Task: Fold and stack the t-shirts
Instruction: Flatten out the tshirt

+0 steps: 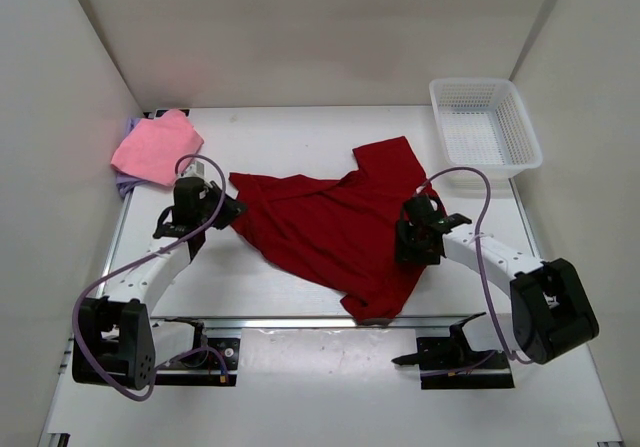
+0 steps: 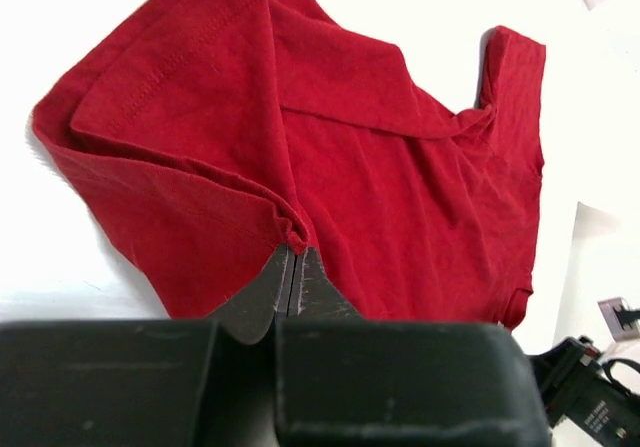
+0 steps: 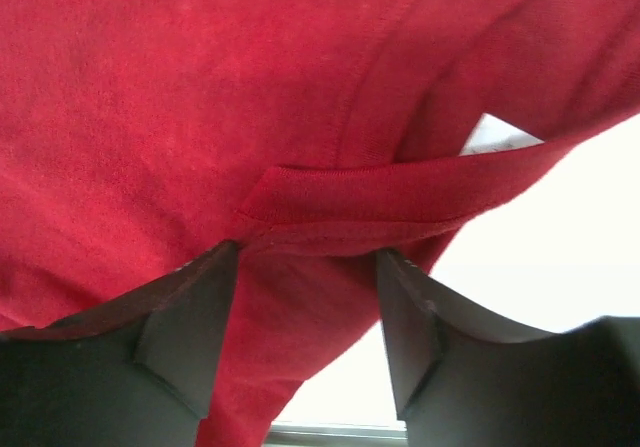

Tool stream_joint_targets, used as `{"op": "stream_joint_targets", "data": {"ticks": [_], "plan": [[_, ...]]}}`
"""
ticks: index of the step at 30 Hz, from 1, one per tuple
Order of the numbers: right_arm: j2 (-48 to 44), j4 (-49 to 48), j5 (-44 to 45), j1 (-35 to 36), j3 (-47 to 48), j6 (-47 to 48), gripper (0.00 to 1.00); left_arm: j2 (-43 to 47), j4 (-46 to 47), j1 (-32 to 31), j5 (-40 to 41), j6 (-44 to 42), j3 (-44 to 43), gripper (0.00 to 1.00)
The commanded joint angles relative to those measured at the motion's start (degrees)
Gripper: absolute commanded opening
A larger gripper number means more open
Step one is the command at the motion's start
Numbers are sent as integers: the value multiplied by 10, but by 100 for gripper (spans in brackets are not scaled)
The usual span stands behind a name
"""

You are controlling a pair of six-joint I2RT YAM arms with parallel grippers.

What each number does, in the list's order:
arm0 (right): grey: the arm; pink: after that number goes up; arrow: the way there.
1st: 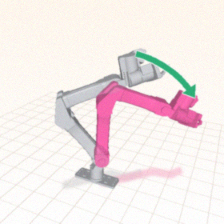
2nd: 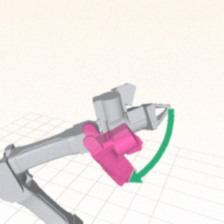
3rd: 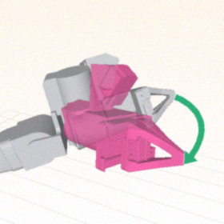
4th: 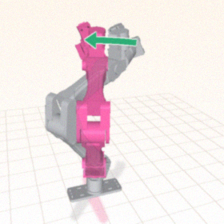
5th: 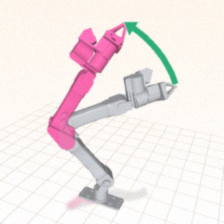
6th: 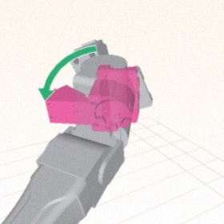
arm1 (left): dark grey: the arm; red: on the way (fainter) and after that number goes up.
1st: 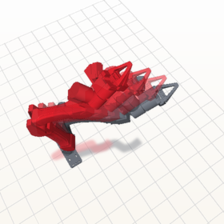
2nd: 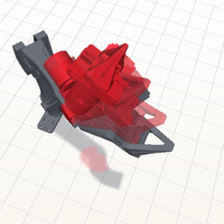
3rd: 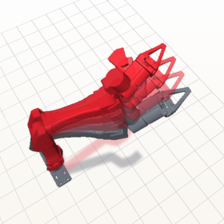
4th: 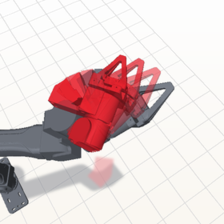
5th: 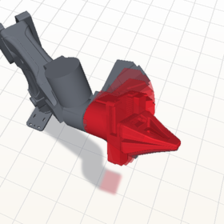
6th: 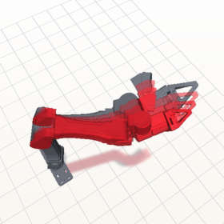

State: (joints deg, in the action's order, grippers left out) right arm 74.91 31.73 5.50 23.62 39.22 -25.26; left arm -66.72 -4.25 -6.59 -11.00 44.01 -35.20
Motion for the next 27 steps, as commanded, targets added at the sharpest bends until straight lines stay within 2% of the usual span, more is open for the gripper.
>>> {"op": "stream_joint_targets", "data": {"ticks": [1, 4, 10, 12, 14, 17, 18, 19, 20, 22, 24, 26, 27], "plan": [[12, -32, -9, 20, 28, 6, 57, -1, 6, -10, 5, -6, -16, 0], [30, -27, -8, 27, 54, 6, 62, 4, -1, -11, 11, -8, -25, 0], [37, -18, -9, 9, 45, 8, 55, 3, 1, -10, 12, -9, -22, 0], [30, -26, -11, -1, 33, 13, 40, 1, 3, -11, 10, -8, -17, 0], [43, -28, -14, -13, 38, 26, 37, -4, 13, -9, 5, -1, -16, 0], [88, -18, -8, -20, 67, 44, 23, -12, 16, -19, 8, 5, -22, 0], [94, -16, -11, -20, 83, 46, 9, -17, 19, -18, 7, 7, -28, 0], [98, -17, -16, -20, 103, 45, 0, -20, 19, -12, 4, 7, -37, 0], [96, -22, -31, -14, 115, 55, 0, -30, 20, -3, -10, 15, -52, 0], [101, -26, -62, -5, 191, 59, 0, -46, 17, 21, -33, 21, -87, 0], [112, -15, -135, 7, 282, 65, 0, -71, -2, 60, -63, 30, -136, 0], [129, 18, -146, 25, 430, 72, 0, -83, 0, 110, -103, 57, -199, 0], [137, 39, -145, 43, 474, 88, 0, -86, -6, 134, -129, 70, -228, 0]]}}
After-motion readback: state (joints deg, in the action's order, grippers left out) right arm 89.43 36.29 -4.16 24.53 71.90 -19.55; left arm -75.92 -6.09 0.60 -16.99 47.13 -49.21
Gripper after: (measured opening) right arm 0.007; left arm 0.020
